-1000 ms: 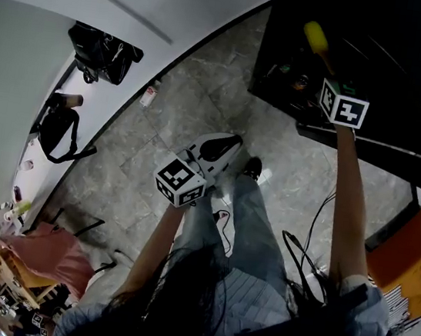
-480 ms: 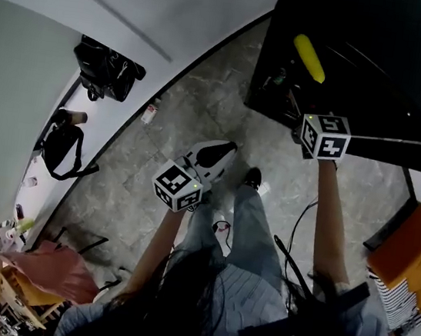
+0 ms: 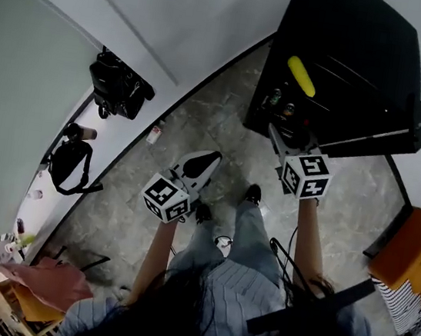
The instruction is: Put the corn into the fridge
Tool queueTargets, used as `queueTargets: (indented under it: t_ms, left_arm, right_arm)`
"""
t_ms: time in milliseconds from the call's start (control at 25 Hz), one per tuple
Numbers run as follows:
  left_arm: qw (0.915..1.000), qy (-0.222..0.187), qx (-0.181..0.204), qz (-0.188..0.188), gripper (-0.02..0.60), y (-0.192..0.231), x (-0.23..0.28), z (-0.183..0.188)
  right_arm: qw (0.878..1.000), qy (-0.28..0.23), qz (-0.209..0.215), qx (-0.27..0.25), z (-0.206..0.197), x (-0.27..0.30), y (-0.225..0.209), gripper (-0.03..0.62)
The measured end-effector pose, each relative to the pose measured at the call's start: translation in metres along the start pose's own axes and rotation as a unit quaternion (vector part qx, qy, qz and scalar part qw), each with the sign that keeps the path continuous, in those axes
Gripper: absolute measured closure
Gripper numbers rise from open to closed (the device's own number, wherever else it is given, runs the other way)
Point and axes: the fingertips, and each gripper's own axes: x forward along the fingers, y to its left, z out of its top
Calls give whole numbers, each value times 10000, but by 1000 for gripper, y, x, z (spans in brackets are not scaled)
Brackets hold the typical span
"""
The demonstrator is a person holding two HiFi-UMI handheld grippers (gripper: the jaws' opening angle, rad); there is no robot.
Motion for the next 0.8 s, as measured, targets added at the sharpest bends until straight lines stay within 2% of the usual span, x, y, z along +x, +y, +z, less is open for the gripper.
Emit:
queueTargets:
  t_ms: [160,280,600,800]
  left_arm:
    - [9999,-113,75,-47,573,-15,-28,12]
    - [9996,-204,153,-85,572,-24,-48,17]
    - [9977,-309,418,-431,572,-50,-100,26]
    - [9963,-164,473,-694,573,-61,-136,9]
  right_arm:
    - [9999,-170,-11,17,11,-24,46,445]
    - [9991,-348,64,234,18,-40,77,477]
    - [9967,-661,-34,479,23,-88,150,503]
    - [9948,-753,-163,672,8,-114,192,513]
